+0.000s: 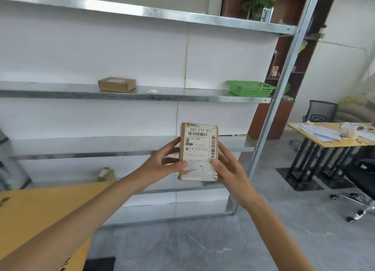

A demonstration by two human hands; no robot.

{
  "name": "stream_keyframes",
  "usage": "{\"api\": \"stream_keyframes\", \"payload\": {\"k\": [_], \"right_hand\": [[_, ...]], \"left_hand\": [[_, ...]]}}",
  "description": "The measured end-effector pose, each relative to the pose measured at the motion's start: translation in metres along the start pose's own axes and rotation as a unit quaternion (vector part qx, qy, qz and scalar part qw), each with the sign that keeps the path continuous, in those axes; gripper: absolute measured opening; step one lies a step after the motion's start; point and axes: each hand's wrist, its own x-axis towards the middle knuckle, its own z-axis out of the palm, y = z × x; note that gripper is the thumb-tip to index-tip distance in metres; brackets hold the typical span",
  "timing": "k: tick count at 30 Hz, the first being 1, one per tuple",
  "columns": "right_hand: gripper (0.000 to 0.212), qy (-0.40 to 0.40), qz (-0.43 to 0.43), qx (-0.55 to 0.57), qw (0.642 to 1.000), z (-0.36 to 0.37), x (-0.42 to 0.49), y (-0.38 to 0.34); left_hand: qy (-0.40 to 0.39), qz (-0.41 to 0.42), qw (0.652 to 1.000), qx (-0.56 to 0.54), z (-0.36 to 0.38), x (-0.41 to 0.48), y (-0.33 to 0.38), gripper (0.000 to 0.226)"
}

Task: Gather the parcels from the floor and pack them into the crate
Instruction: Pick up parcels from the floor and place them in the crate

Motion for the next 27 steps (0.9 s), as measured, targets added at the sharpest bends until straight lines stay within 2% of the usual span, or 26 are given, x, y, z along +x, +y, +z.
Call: {"api": "stream_keyframes", "payload": {"k": [9, 16, 27], "right_hand": [[0.05, -0.023, 0.032, 0.047, 0.998, 0.047, -0.071, -0.005], [0.047, -0.064, 0.044, 0.077, 0.994, 0.113, -0.098, -0.019], [0.058, -0.166, 0.059, 0.099, 0.979, 0.3, -0.139, -0.039]], "left_hand": [[0.07, -0.031, 0.997, -0.002, 0.019, -0.11, 0.006, 0.068], [0.125, -0.04, 0.991, 0.018, -0.009, -0.192, 0.016, 0.063], [0.206, -0.083, 0.974, 0.043, -0.105, -0.382, 0.012, 0.074]]}}
